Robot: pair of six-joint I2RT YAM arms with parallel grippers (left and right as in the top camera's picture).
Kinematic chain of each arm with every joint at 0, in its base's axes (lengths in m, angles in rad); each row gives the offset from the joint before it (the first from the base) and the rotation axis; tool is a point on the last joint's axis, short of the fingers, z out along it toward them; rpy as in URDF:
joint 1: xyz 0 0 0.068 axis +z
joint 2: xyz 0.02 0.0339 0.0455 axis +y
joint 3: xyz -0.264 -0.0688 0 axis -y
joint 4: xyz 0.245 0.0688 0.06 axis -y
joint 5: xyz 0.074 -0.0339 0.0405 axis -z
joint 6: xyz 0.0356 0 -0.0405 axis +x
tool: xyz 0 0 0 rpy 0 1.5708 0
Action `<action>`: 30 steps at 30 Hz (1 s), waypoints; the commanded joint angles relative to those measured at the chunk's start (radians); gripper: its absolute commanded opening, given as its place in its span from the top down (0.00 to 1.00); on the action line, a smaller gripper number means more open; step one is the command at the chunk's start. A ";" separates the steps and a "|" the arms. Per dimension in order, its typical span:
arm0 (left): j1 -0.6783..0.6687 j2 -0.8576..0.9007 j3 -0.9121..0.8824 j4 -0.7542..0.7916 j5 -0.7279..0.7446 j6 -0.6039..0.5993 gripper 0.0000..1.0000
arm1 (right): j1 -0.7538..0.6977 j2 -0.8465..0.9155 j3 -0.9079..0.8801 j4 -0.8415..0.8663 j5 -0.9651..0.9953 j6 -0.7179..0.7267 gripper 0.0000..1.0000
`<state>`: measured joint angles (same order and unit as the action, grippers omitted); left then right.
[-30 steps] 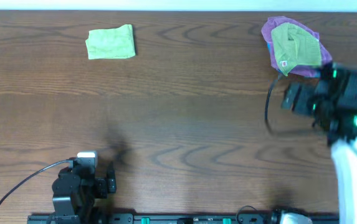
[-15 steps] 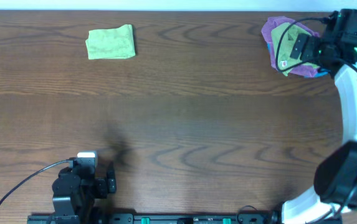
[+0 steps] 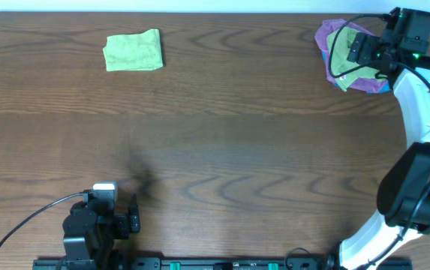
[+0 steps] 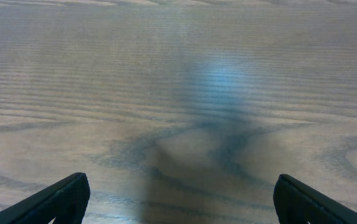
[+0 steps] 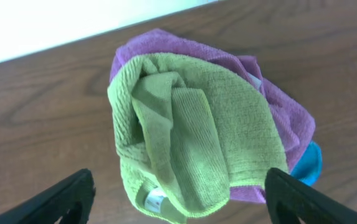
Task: Fold the cloth
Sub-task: 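Reach the right gripper to the green cloth on the purple pile and grasp it, then lift the green cloth with the right gripper and drop it mid-table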
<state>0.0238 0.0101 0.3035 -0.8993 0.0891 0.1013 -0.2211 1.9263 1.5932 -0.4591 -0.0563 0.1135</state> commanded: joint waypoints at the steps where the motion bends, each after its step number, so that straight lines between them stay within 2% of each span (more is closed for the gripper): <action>1: -0.005 -0.006 -0.034 -0.027 -0.021 0.007 0.05 | 0.000 0.023 0.013 0.029 -0.016 -0.002 0.13; 9: -0.005 -0.006 -0.034 -0.027 -0.021 0.007 0.05 | 0.000 0.111 0.013 0.076 -0.031 -0.001 0.11; 11: -0.005 -0.006 -0.034 -0.027 -0.021 0.007 0.05 | 0.000 0.129 0.013 0.087 -0.048 -0.001 0.14; 14: -0.005 -0.006 -0.034 -0.027 -0.021 0.007 0.04 | 0.000 0.145 0.013 0.116 -0.064 0.006 0.31; 17: -0.005 -0.006 -0.034 -0.027 -0.021 0.007 0.04 | 0.000 0.154 0.013 0.135 -0.099 0.006 0.36; 19: -0.005 -0.006 -0.034 -0.027 -0.021 0.007 0.05 | 0.000 0.158 0.013 0.139 -0.115 0.006 0.44; 23: -0.005 -0.006 -0.034 -0.027 -0.021 0.007 0.04 | 0.000 0.164 0.013 0.138 -0.142 0.005 0.75; 25: -0.005 -0.006 -0.034 -0.027 -0.021 0.007 0.04 | 0.000 0.163 0.014 0.138 -0.180 0.005 0.95; 26: -0.005 -0.006 -0.034 -0.027 -0.021 0.007 0.05 | 0.000 0.161 0.014 0.138 -0.192 0.005 0.99; 30: -0.005 -0.006 -0.034 -0.027 -0.021 0.007 0.05 | 0.000 0.119 0.017 0.130 -0.251 -0.003 0.99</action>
<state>0.0238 0.0101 0.3035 -0.8993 0.0891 0.1013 -0.2207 2.0712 1.5940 -0.3241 -0.2436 0.1223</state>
